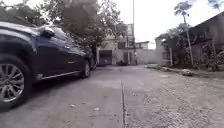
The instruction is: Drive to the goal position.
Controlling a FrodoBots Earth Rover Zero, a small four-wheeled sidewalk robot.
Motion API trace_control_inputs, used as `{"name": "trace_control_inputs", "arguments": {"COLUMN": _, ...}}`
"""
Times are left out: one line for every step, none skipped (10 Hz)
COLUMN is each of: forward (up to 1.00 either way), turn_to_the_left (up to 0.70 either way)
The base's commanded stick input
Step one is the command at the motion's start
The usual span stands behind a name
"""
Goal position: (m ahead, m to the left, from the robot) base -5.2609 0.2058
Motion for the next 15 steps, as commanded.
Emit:
{"name": "trace_control_inputs", "arguments": {"forward": 1.0, "turn_to_the_left": 0.0}}
{"name": "trace_control_inputs", "arguments": {"forward": 1.0, "turn_to_the_left": 0.0}}
{"name": "trace_control_inputs", "arguments": {"forward": 1.0, "turn_to_the_left": 0.0}}
{"name": "trace_control_inputs", "arguments": {"forward": 1.0, "turn_to_the_left": 0.0}}
{"name": "trace_control_inputs", "arguments": {"forward": 1.0, "turn_to_the_left": 0.0}}
{"name": "trace_control_inputs", "arguments": {"forward": 1.0, "turn_to_the_left": 0.0}}
{"name": "trace_control_inputs", "arguments": {"forward": 1.0, "turn_to_the_left": 0.0}}
{"name": "trace_control_inputs", "arguments": {"forward": 1.0, "turn_to_the_left": 0.0}}
{"name": "trace_control_inputs", "arguments": {"forward": 1.0, "turn_to_the_left": 0.0}}
{"name": "trace_control_inputs", "arguments": {"forward": 1.0, "turn_to_the_left": 0.0}}
{"name": "trace_control_inputs", "arguments": {"forward": 1.0, "turn_to_the_left": 0.0}}
{"name": "trace_control_inputs", "arguments": {"forward": 1.0, "turn_to_the_left": 0.0}}
{"name": "trace_control_inputs", "arguments": {"forward": 1.0, "turn_to_the_left": 0.21}}
{"name": "trace_control_inputs", "arguments": {"forward": 1.0, "turn_to_the_left": 0.27}}
{"name": "trace_control_inputs", "arguments": {"forward": 1.0, "turn_to_the_left": 0.08}}
